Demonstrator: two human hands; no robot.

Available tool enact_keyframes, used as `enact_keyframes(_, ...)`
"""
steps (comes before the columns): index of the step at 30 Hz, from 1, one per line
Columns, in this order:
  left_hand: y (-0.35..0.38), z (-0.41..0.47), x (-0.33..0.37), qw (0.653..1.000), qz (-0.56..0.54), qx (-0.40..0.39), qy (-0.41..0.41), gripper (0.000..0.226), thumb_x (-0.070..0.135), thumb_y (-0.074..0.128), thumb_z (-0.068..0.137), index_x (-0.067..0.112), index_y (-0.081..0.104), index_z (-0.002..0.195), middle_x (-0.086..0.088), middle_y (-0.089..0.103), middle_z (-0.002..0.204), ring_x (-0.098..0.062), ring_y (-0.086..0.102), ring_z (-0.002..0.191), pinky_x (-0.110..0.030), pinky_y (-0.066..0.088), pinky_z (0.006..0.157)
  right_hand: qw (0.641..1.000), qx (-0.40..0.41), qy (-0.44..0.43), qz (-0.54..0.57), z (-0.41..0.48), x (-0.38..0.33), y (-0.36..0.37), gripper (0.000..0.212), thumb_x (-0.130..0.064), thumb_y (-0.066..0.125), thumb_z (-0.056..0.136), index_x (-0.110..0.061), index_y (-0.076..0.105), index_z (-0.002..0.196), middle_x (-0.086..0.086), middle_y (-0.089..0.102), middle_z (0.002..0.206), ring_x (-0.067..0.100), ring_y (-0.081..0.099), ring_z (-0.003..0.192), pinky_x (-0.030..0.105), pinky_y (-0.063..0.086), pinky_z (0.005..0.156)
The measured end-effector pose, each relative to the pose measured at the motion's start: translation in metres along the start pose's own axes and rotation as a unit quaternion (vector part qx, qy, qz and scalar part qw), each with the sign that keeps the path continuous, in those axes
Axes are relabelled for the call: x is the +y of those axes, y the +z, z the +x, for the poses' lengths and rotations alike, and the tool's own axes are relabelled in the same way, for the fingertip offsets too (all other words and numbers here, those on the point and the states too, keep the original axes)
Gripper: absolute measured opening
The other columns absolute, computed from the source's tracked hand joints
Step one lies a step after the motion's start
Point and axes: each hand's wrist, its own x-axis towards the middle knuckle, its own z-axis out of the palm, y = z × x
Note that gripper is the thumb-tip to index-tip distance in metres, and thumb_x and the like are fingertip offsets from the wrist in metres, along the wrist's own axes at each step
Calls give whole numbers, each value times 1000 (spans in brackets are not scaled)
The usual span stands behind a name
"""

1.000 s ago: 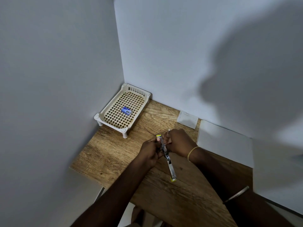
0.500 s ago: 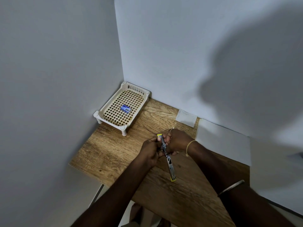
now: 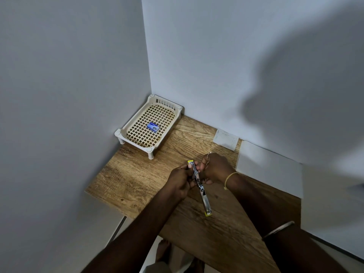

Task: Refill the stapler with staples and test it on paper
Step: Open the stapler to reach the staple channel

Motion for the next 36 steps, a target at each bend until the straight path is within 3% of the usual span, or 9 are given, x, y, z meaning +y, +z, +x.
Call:
enact_keyframes(3, 2, -1, -2, 1000, -15, -9, -3, 23, 7, 44, 107, 4, 67, 108, -10, 72, 93, -24, 70, 82, -51, 59, 85, 998, 47, -41, -6, 0, 3, 4, 14, 0, 79, 73, -6, 68, 76, 5, 72, 75, 18, 72, 59, 37, 62, 49)
enact_keyframes(7, 5, -6, -2, 999, -30, -8, -6, 23, 8, 47, 106, 4, 69, 101, -9, 77, 80, -20, 75, 68, -39, 63, 57, 994, 61, -81, -39, -1, 4, 3, 12, -4, 79, 75, -12, 70, 72, -1, 69, 69, 18, 72, 65, 42, 62, 52)
enact_keyframes(9, 5, -6, -1, 999, -33, -8, -3, 22, 8, 47, 106, 1, 68, 107, -13, 76, 87, -23, 74, 74, -42, 63, 59, 995, 43, -84, -38, -2, 5, 0, 13, -1, 78, 74, -13, 71, 73, 0, 69, 69, 18, 72, 65, 40, 62, 51)
enact_keyframes(12, 5, -4, 2, 999, -31, -8, 5, 22, 9, 46, 107, 3, 66, 115, -14, 73, 96, -25, 71, 82, -46, 64, 73, 992, 28, -109, -61, -5, 6, -4, 14, 0, 78, 73, -12, 74, 80, -5, 66, 66, 12, 68, 63, 35, 63, 57)
enact_keyframes(17, 6, -4, 4, 1000, -31, 1, 0, 21, 10, 48, 106, 7, 69, 109, -8, 76, 90, -19, 73, 79, -32, 61, 57, 980, 7, -145, -133, -7, 1, -10, 23, -1, 80, 67, -13, 73, 86, -5, 70, 71, 6, 65, 64, 18, 50, 59)
enact_keyframes(20, 7, -4, 3, 1000, -24, -6, -1, 20, 11, 49, 106, 6, 69, 107, -9, 75, 93, -19, 72, 80, -33, 62, 60, 972, 1, -160, -173, -5, -2, -10, 26, -2, 80, 65, -16, 71, 86, -4, 72, 76, 11, 68, 72, 22, 52, 66)
enact_keyframes(24, 6, -4, 2, 1000, -17, -8, -4, 20, 6, 48, 105, 5, 68, 105, -5, 77, 80, -14, 74, 66, -32, 61, 57, 968, 1, -162, -192, -5, -4, -8, 30, 0, 78, 64, -18, 71, 87, -2, 72, 79, 14, 68, 74, 27, 56, 68)
enact_keyframes(31, 4, -4, 3, 1000, -24, -15, 2, 18, 11, 52, 104, 5, 69, 105, -6, 78, 82, -17, 75, 70, -35, 61, 57, 972, -19, -158, -171, -5, -5, -13, 25, -2, 83, 63, -15, 76, 83, -1, 73, 76, 15, 70, 71, 29, 58, 68)
enact_keyframes(36, 4, -3, 2, 1000, -17, -21, -5, 20, 9, 50, 105, 7, 70, 103, -6, 77, 81, -17, 74, 69, -35, 61, 57, 958, -18, -180, -221, -4, -8, -14, 23, -7, 83, 63, -18, 78, 82, -10, 66, 71, 11, 68, 72, 23, 53, 68)
